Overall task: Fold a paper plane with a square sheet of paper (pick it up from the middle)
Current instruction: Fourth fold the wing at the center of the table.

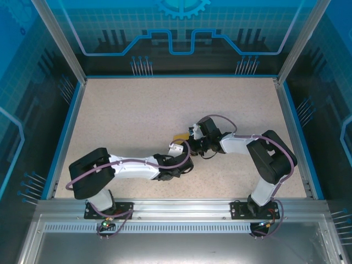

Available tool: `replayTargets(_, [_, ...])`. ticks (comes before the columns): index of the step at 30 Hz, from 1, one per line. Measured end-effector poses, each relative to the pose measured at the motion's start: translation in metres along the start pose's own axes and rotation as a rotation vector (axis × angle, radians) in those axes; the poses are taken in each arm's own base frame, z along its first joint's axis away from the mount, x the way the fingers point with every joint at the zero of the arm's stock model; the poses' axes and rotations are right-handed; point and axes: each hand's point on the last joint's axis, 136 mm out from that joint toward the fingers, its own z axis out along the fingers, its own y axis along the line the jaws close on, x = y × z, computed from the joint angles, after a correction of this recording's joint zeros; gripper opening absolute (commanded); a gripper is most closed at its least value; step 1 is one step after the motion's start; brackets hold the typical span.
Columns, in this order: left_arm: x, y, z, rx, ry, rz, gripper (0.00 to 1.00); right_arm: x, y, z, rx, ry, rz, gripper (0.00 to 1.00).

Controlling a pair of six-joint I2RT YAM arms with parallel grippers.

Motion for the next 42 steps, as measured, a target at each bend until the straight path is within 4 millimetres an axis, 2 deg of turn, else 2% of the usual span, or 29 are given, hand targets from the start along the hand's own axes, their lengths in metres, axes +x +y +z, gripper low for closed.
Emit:
replayTargets(5, [0.011,0.011,0.001,0.036,0.0,-0.024,0.01,0.001,0.006,-0.007,-0.001,-0.006,0.002,0.34])
replayTargets(13, [0.024,0.032,0.003,0.249,0.018,-0.144,0.0,0.0,0.041,-0.054,-0.028,-0.128,-0.105,0.58])
replayTargets(17, [0.022,0.034,0.001,0.374,0.029,-0.199,0.01,0.002,0.041,-0.071,0.009,-0.184,-0.138,0.63])
replayTargets(21, [0.018,0.026,-0.004,0.504,0.043,-0.214,0.0,0.004,0.034,-0.073,0.075,-0.21,-0.165,0.64])
replayTargets(27, [0.009,0.02,-0.006,0.646,0.074,-0.257,0.0,0.023,0.026,-0.049,0.186,-0.163,-0.235,0.59])
replayTargets(32, [0.013,0.021,-0.002,0.705,0.105,-0.29,0.0,0.029,0.024,-0.036,0.229,-0.156,-0.266,0.57])
replayTargets(33, [0.015,0.021,-0.001,0.712,0.113,-0.293,0.0,0.027,0.023,-0.033,0.23,-0.158,-0.263,0.54])
replayTargets(39, [0.02,0.02,0.005,0.739,0.151,-0.322,0.0,0.024,0.024,-0.006,0.162,-0.116,-0.219,0.18])
replayTargets(42, [0.021,0.023,0.008,0.752,0.167,-0.358,0.0,0.024,0.025,0.008,0.117,-0.085,-0.204,0.13])
